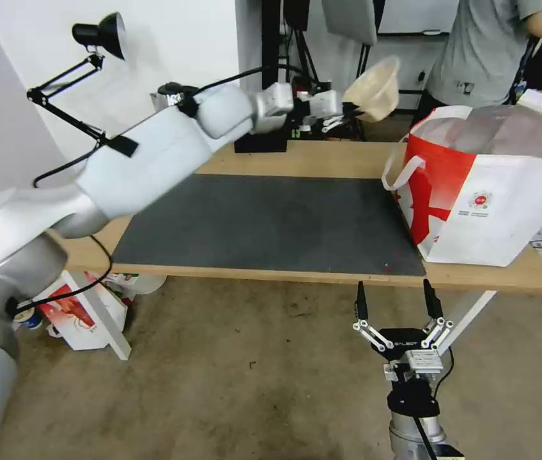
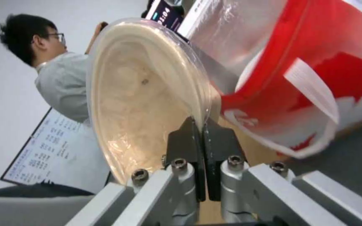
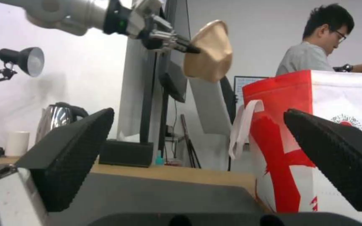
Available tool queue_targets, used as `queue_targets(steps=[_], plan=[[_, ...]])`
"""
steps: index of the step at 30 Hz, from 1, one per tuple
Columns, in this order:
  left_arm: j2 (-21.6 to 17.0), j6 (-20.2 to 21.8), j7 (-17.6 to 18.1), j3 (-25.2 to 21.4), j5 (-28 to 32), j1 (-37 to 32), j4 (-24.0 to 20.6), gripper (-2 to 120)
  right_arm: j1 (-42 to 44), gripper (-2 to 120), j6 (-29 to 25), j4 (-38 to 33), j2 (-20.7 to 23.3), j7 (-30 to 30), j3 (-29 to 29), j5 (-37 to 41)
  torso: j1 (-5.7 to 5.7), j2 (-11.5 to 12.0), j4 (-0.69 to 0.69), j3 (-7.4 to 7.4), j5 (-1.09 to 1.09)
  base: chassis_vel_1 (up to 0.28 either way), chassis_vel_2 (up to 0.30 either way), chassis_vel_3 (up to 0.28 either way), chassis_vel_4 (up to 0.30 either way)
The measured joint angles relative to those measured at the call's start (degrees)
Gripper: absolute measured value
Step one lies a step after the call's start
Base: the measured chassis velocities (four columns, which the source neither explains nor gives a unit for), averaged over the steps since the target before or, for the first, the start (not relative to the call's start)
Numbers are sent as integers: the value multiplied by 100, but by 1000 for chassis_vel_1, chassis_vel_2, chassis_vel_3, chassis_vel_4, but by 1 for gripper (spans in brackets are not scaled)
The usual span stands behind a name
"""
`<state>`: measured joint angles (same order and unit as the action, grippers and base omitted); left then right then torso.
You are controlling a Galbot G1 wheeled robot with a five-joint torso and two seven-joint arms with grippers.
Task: Pick up the trash from the table and place it into the takeout bag.
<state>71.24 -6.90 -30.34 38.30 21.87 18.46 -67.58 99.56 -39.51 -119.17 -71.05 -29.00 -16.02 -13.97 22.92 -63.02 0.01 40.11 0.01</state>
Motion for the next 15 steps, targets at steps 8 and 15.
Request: queue_targets(steps=[8, 15], plan=[[530, -88, 3, 19, -48, 199, 409, 0, 0, 100, 0, 0, 0, 0, 0, 0, 0, 0, -1, 0, 1, 0, 0, 0, 0], [985, -142, 1, 32, -115, 316, 737, 0, 0, 100, 0, 0, 0, 0, 0, 0, 0, 0, -1, 0, 0, 0, 0, 0, 0]])
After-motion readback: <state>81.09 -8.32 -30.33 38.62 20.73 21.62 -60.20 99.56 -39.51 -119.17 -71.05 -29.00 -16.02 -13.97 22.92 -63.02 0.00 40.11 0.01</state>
